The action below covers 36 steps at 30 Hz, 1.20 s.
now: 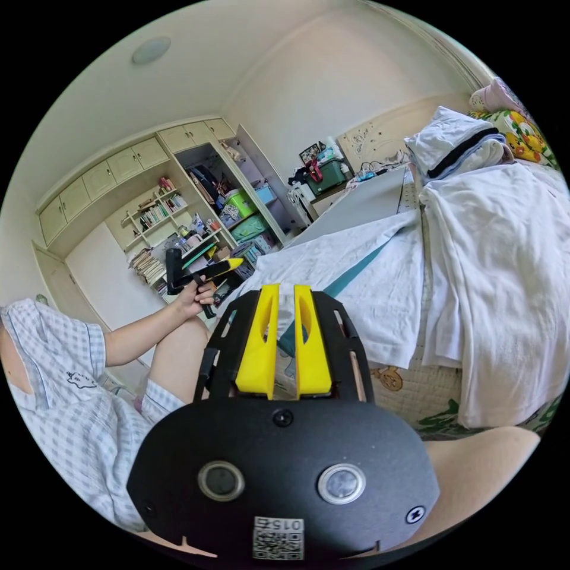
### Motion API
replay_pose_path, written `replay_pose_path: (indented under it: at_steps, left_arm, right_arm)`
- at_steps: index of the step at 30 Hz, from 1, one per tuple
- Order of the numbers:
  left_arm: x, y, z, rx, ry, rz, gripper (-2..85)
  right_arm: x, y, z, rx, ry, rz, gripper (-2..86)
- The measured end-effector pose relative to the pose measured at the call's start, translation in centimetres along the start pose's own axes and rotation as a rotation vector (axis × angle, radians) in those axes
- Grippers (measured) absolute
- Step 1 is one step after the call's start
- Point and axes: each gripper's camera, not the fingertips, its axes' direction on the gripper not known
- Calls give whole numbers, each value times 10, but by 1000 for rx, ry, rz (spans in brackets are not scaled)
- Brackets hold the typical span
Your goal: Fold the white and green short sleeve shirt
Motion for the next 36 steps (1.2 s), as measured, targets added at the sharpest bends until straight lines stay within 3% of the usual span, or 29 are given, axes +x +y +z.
replay_pose_path:
  at_steps: [11, 15, 18, 22, 30, 33, 36]
  left_arm:
    - [-1, 2, 40, -167, 33, 0, 54]
    - [0, 3, 45, -183, 55, 16, 49]
    - [5, 1, 45, -154, 92, 46, 48]
    - [10, -2, 45, -128, 131, 82, 48]
    - [4, -10, 24, 4, 194, 49, 48]
    - [2, -12, 13, 45, 174, 52, 51]
    - [-8, -13, 2, 54, 136, 11, 64]
  right_arm:
    - [1, 24, 9, -68, -2, 12, 27]
    - [-5, 7, 18, -259, 20, 3, 6]
    - [-40, -44, 3, -385, 161, -139, 2]
    - [-104, -149, -38, -384, 376, -302, -1]
    - [-204, -252, -54, -288, 480, -487, 13]
    - [-210, -257, -33, -279, 575, -568, 47]
    - [-170, -253, -22, -198, 616, -490, 59]
